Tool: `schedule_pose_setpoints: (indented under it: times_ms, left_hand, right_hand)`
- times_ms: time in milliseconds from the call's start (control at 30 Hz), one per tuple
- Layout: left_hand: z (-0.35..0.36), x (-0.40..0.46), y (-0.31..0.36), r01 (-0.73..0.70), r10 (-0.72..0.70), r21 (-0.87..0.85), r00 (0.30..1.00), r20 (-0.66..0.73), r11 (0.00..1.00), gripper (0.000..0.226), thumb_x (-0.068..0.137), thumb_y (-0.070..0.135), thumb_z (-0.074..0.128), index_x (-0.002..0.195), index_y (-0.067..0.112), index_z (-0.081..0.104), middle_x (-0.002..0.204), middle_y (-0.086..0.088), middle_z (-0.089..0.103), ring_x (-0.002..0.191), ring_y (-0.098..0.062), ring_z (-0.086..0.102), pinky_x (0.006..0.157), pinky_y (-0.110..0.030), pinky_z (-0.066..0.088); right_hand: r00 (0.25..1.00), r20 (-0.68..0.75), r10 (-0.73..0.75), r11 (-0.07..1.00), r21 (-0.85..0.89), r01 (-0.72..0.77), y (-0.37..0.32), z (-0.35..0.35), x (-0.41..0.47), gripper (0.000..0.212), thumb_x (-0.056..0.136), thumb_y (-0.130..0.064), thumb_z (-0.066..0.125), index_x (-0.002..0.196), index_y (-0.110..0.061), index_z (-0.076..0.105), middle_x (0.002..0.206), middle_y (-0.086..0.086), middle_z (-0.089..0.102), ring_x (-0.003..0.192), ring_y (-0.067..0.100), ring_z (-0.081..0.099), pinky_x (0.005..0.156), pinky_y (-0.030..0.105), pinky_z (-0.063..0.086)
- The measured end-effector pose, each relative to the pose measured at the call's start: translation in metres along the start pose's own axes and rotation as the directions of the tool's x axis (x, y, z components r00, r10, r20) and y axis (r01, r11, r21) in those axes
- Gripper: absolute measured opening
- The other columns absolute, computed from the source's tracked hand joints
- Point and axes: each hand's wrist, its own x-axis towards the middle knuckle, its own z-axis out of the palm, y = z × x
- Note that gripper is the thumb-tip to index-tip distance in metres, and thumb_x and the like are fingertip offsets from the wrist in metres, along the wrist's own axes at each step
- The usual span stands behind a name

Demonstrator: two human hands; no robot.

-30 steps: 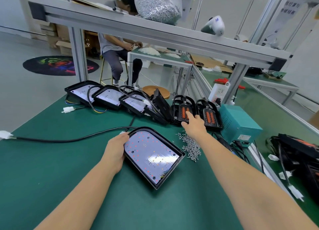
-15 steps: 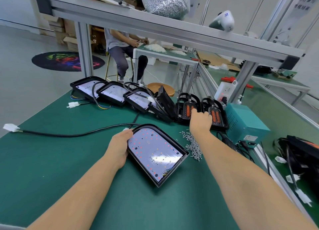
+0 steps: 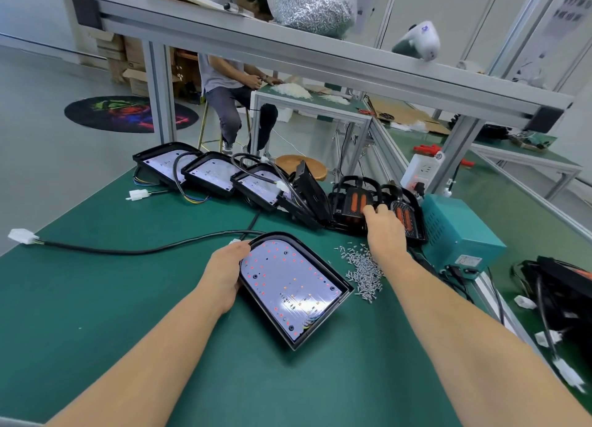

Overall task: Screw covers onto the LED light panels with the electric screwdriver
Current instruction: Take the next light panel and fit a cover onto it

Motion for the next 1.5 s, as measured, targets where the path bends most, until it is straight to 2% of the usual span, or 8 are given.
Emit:
schedule_pose_setpoints:
  times_ms: [200, 367, 500, 600, 900, 1067, 1267, 1500]
  left_hand:
    - [-0.001, 0.004, -0.002, 0.027, -0.026, 0.017, 0.999, -0.030, 0.999, 0.009, 0.093, 0.009, 0.047, 0.099, 0.009, 0.053, 0.093, -0.012, 0.052, 0.084, -0.023, 0.048, 0.077, -0.034, 0.040]
    - [-0.001, 0.006, -0.002, 0.018, -0.015, 0.056, 0.999, -0.048, 0.998, 0.021, 0.094, 0.009, 0.047, 0.104, 0.006, 0.065, 0.101, -0.010, 0.065, 0.089, -0.025, 0.058, 0.088, -0.038, 0.046]
    - [0.001, 0.006, -0.002, 0.029, -0.028, 0.064, 0.999, -0.025, 0.998, 0.011, 0.093, 0.010, 0.045, 0.096, 0.013, 0.055, 0.093, -0.011, 0.052, 0.083, -0.022, 0.046, 0.079, -0.034, 0.037]
    - [0.000, 0.005, 0.000, 0.053, -0.053, 0.027, 0.999, -0.001, 0.998, 0.012, 0.093, 0.010, 0.046, 0.100, 0.011, 0.055, 0.095, -0.012, 0.053, 0.084, -0.023, 0.049, 0.078, -0.034, 0.041]
    - [-0.002, 0.005, 0.009, 0.126, -0.108, -0.119, 0.983, 0.147, 0.985, 0.017, 0.097, 0.006, 0.044, 0.108, 0.005, 0.055, 0.095, -0.013, 0.062, 0.075, -0.024, 0.062, 0.077, -0.039, 0.052]
    - [-0.003, 0.001, 0.013, 0.175, -0.150, -0.150, 0.975, 0.162, 0.973, 0.015, 0.097, 0.006, 0.045, 0.097, 0.002, 0.059, 0.078, -0.013, 0.070, 0.059, -0.023, 0.068, 0.050, -0.036, 0.058]
    - [0.000, 0.002, 0.012, 0.177, -0.158, -0.123, 0.976, 0.149, 0.976, 0.030, 0.101, 0.019, 0.040, 0.126, 0.006, 0.051, 0.113, -0.013, 0.062, 0.087, -0.022, 0.061, 0.076, -0.037, 0.053]
    - [-0.003, 0.003, 0.010, 0.165, -0.153, -0.105, 0.982, 0.110, 0.981, 0.043, 0.097, 0.011, 0.049, 0.138, 0.000, 0.040, 0.134, -0.014, 0.055, 0.107, -0.026, 0.058, 0.087, -0.041, 0.050]
  right_hand:
    - [0.993, -0.122, 0.002, 1.000, 0.019, 0.001, 0.010, -0.009, 0.002, 0.030, 0.087, 0.012, 0.046, 0.114, -0.001, 0.051, 0.113, 0.019, 0.054, 0.100, 0.035, 0.056, 0.073, 0.038, 0.045]
    - [0.946, -0.305, 0.107, 0.970, 0.242, -0.032, 0.024, -0.027, 0.002, 0.021, 0.090, 0.011, 0.050, 0.109, 0.006, 0.058, 0.108, 0.026, 0.057, 0.096, 0.042, 0.056, 0.077, 0.046, 0.043]
    - [0.787, -0.617, 0.022, 0.931, 0.299, 0.208, 0.021, -0.053, -0.019, 0.002, 0.091, 0.007, 0.059, 0.091, 0.007, 0.061, 0.087, 0.024, 0.060, 0.071, 0.039, 0.059, 0.060, 0.041, 0.047]
    - [0.712, -0.691, -0.125, 0.870, 0.268, 0.413, 0.008, -0.065, -0.046, 0.005, 0.087, 0.008, 0.064, 0.089, 0.005, 0.061, 0.083, 0.017, 0.059, 0.067, 0.030, 0.057, 0.065, 0.030, 0.045]
    - [0.618, -0.524, -0.586, 0.621, 0.200, 0.758, -0.009, -0.042, -0.123, 0.014, 0.088, 0.001, 0.061, 0.101, -0.005, 0.060, 0.099, 0.011, 0.064, 0.089, 0.024, 0.059, 0.076, 0.030, 0.052]
    - [0.598, -0.423, -0.681, 0.595, 0.156, 0.788, -0.003, -0.041, -0.130, 0.019, 0.078, 0.005, 0.071, 0.096, -0.001, 0.067, 0.099, 0.011, 0.066, 0.084, 0.023, 0.057, 0.074, 0.027, 0.049]
    - [0.566, -0.352, -0.745, 0.554, 0.146, 0.820, 0.000, -0.050, -0.126, 0.021, 0.074, 0.009, 0.074, 0.091, -0.002, 0.067, 0.094, 0.010, 0.066, 0.078, 0.026, 0.061, 0.074, 0.030, 0.051]
    - [0.528, -0.326, -0.784, 0.504, 0.162, 0.848, -0.003, -0.052, -0.124, 0.025, 0.074, 0.010, 0.074, 0.093, -0.005, 0.069, 0.096, 0.008, 0.067, 0.076, 0.025, 0.060, 0.069, 0.031, 0.052]
